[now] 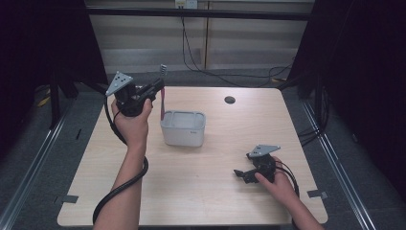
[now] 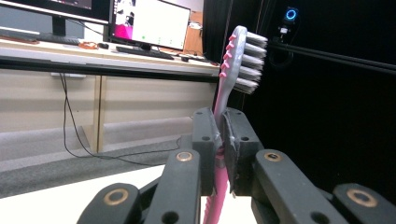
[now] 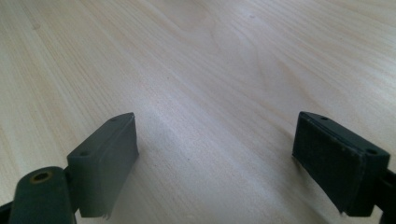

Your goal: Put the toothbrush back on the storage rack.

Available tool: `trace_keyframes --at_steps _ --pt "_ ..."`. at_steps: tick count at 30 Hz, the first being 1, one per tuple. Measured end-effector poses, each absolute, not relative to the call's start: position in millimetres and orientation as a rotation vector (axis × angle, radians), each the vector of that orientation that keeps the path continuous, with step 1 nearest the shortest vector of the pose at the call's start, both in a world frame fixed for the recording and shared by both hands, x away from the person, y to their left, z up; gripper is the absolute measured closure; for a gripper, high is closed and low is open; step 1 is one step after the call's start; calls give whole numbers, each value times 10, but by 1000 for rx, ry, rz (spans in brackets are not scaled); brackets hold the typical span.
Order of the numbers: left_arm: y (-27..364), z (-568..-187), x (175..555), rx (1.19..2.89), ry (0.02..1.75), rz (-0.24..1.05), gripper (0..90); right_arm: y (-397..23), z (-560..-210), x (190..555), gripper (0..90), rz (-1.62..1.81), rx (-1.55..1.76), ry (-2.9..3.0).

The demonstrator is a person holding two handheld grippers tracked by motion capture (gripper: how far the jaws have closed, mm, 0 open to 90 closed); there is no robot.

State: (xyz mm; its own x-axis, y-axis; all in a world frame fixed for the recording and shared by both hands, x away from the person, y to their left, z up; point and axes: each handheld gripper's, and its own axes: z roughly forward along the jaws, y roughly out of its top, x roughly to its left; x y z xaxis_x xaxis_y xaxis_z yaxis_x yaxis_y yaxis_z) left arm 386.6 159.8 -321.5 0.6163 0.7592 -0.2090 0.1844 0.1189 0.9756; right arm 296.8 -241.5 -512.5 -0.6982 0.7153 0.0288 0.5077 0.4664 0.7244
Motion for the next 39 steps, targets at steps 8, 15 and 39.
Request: trace_keyframes --at_steps 8,15,39 --pt "1562 -3251 3910 1423 862 512 839 -2415 -5125 2968 135 1063 1046 2438" --pt "1527 -3322 3960 1429 870 516 839 -2415 -5125 2968 134 1064 1046 2439" --pt "1509 -3623 4010 1439 904 537 835 -2415 -5125 2969 135 1064 1046 2438"
